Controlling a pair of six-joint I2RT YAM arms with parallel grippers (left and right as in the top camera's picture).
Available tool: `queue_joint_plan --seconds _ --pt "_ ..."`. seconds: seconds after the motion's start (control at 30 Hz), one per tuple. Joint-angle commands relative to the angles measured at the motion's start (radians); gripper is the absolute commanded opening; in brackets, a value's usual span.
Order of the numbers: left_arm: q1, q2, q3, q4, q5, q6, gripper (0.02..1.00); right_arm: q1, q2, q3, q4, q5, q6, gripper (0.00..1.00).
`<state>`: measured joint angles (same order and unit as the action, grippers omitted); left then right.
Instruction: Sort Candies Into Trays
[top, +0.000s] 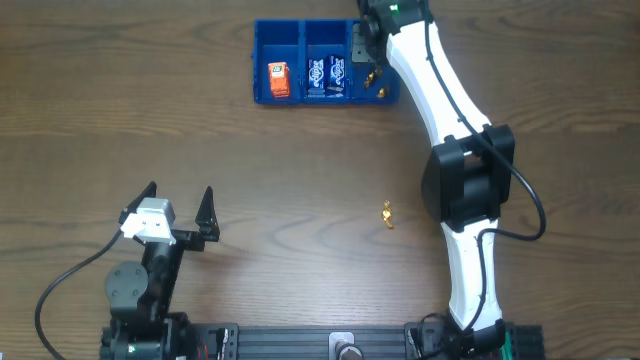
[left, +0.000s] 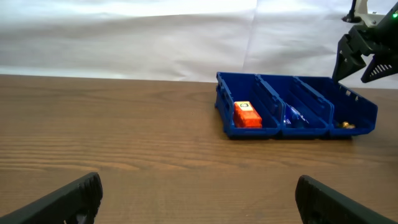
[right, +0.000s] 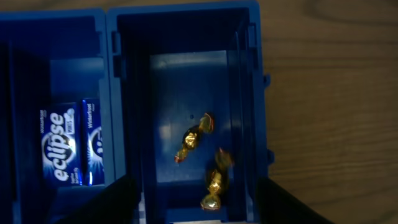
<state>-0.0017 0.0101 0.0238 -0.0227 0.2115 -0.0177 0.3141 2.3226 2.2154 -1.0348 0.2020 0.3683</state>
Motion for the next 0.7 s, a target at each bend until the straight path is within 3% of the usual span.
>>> queue_joint_plan --seconds 0.03,0.27,0.43,0.7 --pt "0.003 -0.006 -0.019 -0.033 0.018 0.015 0.996 0.021 -0.077 0.011 -0.062 0.041 -0.014 0.669" --pt "0.003 -0.006 -0.019 -0.033 0.018 0.015 0.998 0.057 -0.267 -0.104 -0.134 0.045 -0.019 0.761" --pt "0.003 -0.006 -0.019 -0.033 0.018 0.015 0.998 0.098 -0.509 -0.429 -0.084 0.021 0.019 0.776" --pt "0.003 -0.006 -0.019 -0.033 0.018 0.015 0.998 0.143 -0.785 -1.027 0.069 -0.182 0.081 0.781"
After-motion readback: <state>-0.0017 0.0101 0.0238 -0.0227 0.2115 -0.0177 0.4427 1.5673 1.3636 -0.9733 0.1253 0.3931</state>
